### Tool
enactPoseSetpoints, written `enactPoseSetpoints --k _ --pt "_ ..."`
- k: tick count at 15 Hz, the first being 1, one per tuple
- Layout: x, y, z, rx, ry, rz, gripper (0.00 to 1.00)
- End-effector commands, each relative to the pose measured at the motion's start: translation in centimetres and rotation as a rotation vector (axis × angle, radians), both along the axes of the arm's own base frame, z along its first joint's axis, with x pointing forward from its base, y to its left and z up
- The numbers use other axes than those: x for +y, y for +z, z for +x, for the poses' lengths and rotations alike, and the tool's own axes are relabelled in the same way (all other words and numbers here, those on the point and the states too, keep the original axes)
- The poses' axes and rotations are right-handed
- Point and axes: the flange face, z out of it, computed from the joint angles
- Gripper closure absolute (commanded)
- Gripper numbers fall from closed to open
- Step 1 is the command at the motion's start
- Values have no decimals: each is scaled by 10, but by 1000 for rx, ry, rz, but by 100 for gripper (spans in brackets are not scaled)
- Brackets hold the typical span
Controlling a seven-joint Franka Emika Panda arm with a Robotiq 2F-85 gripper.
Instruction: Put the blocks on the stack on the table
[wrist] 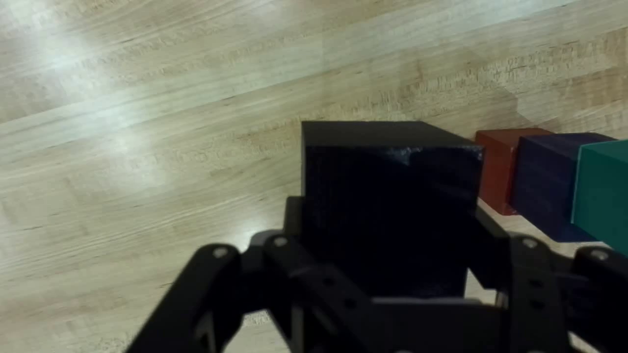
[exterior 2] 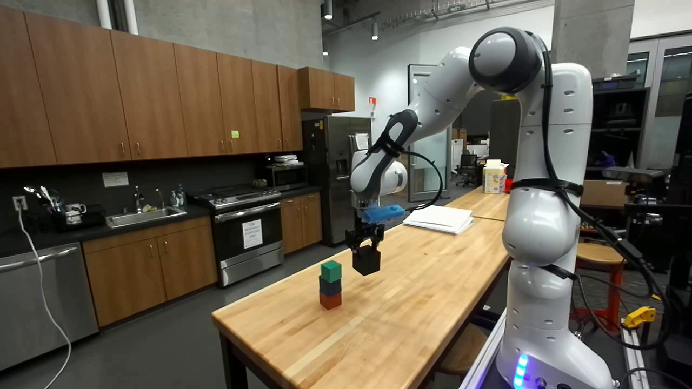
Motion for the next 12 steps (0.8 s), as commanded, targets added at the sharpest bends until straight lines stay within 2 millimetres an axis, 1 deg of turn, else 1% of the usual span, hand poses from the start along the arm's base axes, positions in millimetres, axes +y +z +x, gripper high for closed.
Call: enactPoseSetpoints --k 1,5,12 --pt "-5 -13 16 9 -17 -8 51" --pt "-8 -27 29 33 -24 -10 51" --pt "-14 -43 53 56 -43 -17 51"
